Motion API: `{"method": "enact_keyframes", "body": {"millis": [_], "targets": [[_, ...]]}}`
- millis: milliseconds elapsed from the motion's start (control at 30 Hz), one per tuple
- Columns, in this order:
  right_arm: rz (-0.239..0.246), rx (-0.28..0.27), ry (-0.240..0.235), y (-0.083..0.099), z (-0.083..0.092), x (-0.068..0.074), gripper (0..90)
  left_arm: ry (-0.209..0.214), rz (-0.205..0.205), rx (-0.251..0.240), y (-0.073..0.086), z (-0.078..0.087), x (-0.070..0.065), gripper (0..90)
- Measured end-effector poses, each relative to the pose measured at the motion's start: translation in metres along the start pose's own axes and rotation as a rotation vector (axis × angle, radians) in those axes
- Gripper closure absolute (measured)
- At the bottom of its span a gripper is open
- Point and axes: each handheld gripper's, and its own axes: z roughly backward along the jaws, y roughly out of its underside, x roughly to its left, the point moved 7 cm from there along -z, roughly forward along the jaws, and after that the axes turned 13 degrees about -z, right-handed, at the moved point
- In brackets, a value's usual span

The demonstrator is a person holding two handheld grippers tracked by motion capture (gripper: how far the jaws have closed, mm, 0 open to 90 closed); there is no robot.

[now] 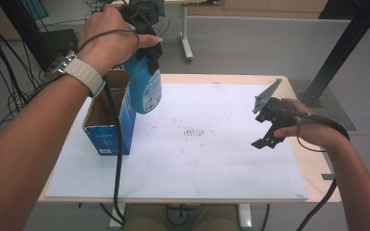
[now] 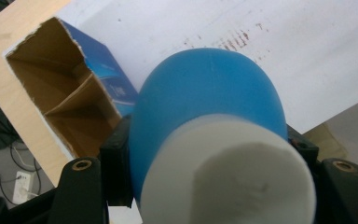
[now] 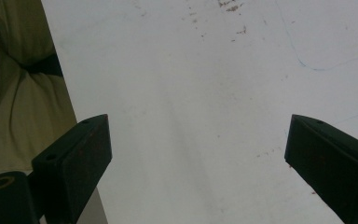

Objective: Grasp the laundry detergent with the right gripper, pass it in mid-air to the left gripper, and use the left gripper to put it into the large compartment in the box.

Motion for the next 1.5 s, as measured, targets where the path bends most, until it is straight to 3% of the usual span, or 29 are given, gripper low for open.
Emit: {"method": "enact_keyframes", "body": {"millis": [167, 300, 567, 900, 1500], "targets": [[-0.013, -0.001, 0.003, 0.003, 0.000, -0.003, 7.1, -0.026, 0.069, -0.015, 0.003, 0.002, 0.012, 37.5], [-0.019, 0.002, 0.001, 0.004, -0.003, -0.004, 7.1, -0.022, 0.069, 0.008, 0.009, 0.007, 0.023, 37.5], [-0.018, 0.011, 0.004, 0.003, -0.003, -0.006, 7.3, -0.043, 0.136, 0.003, 0.017, 0.014, 0.036, 37.5], [-0.008, 0.004, 0.011, -0.002, 0.001, -0.006, 7.4, -0.038, 0.209, -0.004, 0.026, 0.022, 0.053, 37.5], [-0.019, 0.008, 0.001, -0.001, -0.006, -0.011, 7.4, -0.082, 0.316, 0.031, 0.041, 0.013, 0.083, 37.6]]}}
